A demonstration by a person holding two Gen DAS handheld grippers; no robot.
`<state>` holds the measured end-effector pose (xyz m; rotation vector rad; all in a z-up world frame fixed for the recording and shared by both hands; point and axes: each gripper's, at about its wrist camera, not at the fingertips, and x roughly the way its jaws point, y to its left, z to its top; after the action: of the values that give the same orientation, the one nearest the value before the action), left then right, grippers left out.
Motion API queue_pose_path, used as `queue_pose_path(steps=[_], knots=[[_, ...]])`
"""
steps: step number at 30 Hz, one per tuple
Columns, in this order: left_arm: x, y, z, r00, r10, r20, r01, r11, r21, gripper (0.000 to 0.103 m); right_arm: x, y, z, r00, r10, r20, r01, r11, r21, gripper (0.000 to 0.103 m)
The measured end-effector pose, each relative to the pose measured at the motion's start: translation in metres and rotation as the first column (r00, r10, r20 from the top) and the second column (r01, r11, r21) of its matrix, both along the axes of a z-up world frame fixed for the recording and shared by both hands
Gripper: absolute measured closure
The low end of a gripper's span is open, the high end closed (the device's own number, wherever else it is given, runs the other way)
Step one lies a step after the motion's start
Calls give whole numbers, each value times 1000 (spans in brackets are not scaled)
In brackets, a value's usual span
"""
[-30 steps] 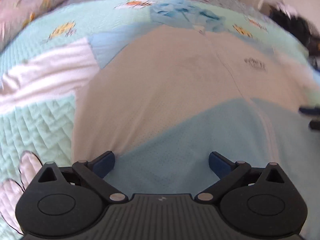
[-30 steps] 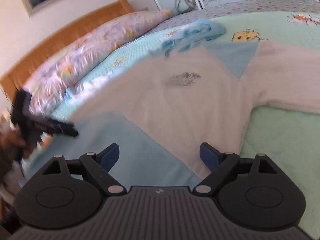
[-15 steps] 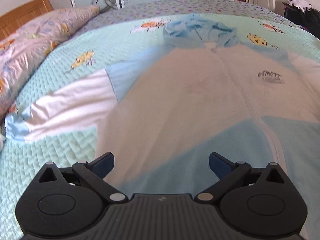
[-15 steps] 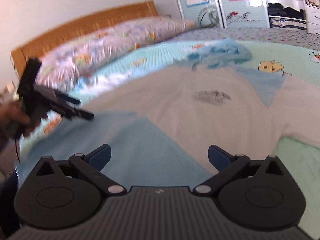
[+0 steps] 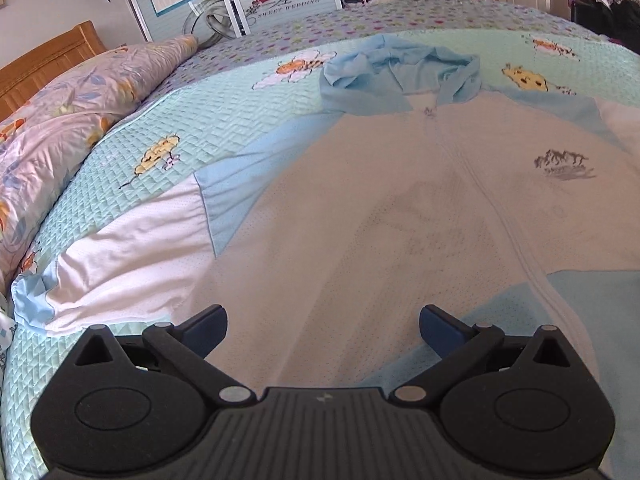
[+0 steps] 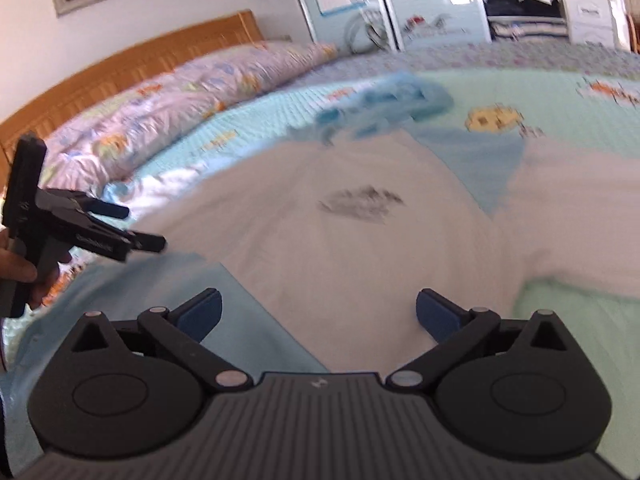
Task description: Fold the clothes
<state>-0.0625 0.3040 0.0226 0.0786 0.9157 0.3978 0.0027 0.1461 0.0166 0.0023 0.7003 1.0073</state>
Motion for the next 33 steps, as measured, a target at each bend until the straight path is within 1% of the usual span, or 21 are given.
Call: queue_pose_path(steps=[2,4,5,6,9,11,12,13,15,16,18,20,24,26,27,29,30,31,32,33], knots=[[1,4,-6,1000,0,-11,0,1000,-13,1,-1,-3,0,1000,4,-1,-4,1000,-5,0],[-1,14,-9,1000,12,-6,-12,997,-70,0,-1,-6,0,1000,8,4,-8,1000,-8,0],[-3,23,-11,1000,29,-2,-29,993,-114,0,-1,-8,-1,1000,10,2,-10,1000,-5,0],[-6,32,-12,999,53,2,-52,986,-160,0,0,-9,-1,1000,10,0,-10,1000,1,0],[-18,56,-14,993,121,7,-117,972,-206,0,1,-12,-3,1000,12,-9,-12,1000,22,0],[-26,71,-8,988,151,32,-137,955,-263,1,2,-16,-5,1000,16,-15,-16,999,49,0],[-30,78,-4,985,165,45,-145,945,-294,3,4,-19,-7,1000,20,-23,-19,997,72,0],[-35,87,3,979,186,82,-146,925,-352,3,6,-22,-9,999,23,-37,-19,995,99,0],[-46,108,20,955,241,172,-130,864,-487,2,12,-32,-11,996,25,-84,-10,986,167,0],[-45,114,24,949,248,192,-113,842,-528,1,16,-36,-13,994,26,-109,-4,979,202,0],[-35,121,30,946,243,213,-75,806,-588,1,20,-42,-16,990,29,-141,7,969,246,0],[-26,129,35,943,239,233,-35,765,-643,1,21,-43,-16,988,31,-150,9,965,261,0],[-7,143,47,932,236,275,48,671,-740,1,26,-48,-19,983,39,-178,18,953,304,0],[6,149,40,934,235,270,59,643,-763,1,28,-51,-21,980,43,-196,25,944,330,0],[13,153,34,937,228,266,64,634,-771,1,29,-52,-21,979,43,-201,28,940,339,0],[27,162,14,951,222,215,27,633,-774,1,30,-52,-21,978,44,-204,29,939,343,0],[32,169,1,957,237,170,-28,655,-755,3,30,-52,-22,978,44,-204,30,938,344,0],[36,178,-14,958,262,118,-97,683,-724,10,30,-52,-22,978,45,-205,30,937,348,0],[34,184,-20,953,279,120,-112,689,-717,21,31,-52,-22,977,45,-207,31,936,352,0],[29,191,-17,942,303,144,-111,687,-718,20,31,-53,-22,977,46,-209,33,934,356,0]])
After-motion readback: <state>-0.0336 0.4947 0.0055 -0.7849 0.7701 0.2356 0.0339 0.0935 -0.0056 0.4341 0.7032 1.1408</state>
